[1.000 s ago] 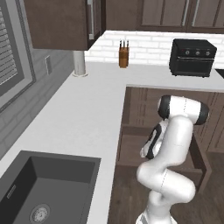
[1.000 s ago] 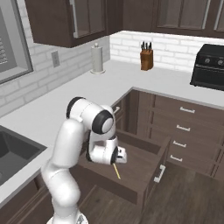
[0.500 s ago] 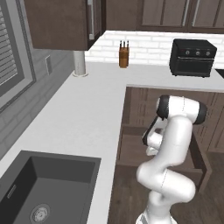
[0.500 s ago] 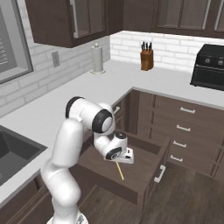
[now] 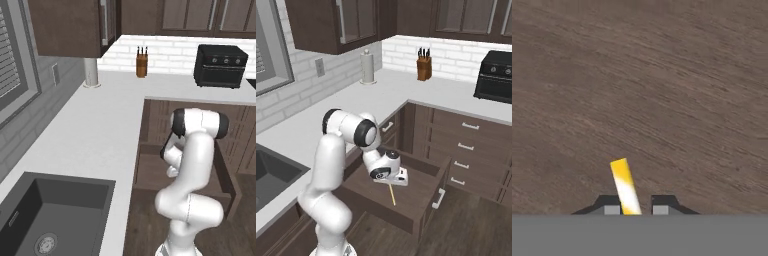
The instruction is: Take a straw from the drawer in front and place it inside the glass cup on the dining counter.
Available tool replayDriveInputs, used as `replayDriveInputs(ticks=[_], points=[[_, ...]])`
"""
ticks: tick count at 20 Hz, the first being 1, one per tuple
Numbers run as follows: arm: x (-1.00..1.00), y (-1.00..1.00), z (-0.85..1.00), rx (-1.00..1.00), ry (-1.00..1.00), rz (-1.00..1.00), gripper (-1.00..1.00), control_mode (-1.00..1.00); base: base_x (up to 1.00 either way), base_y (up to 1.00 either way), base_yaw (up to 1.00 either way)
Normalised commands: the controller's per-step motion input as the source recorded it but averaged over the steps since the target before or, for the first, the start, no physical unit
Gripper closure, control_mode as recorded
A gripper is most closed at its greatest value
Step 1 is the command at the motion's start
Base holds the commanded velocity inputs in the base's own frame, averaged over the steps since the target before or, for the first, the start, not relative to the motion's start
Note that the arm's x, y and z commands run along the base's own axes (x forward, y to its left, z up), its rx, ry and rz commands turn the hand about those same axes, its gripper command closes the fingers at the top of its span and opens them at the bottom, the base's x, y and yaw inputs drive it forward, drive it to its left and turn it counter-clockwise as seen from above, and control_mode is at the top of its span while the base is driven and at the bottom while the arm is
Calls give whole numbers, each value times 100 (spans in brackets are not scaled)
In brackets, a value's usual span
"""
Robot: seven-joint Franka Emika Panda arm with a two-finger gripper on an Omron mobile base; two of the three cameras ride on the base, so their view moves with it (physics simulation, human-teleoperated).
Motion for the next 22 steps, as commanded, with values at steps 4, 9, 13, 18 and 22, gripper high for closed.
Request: replayDriveInputs(ticks=[4, 9, 13, 18, 22], points=[[-4, 0, 100, 0, -6, 0, 100, -100, 0, 0, 0], [0, 0, 100, 0, -2, 0, 100, -100, 0, 0, 0], [0, 0, 100, 2, 0, 0, 100, -100, 0, 0, 0], [0, 0, 100, 3, 2, 1, 100, -100, 0, 0, 0], [0, 0, 100, 3, 7, 0, 100, -100, 0, 0, 0]])
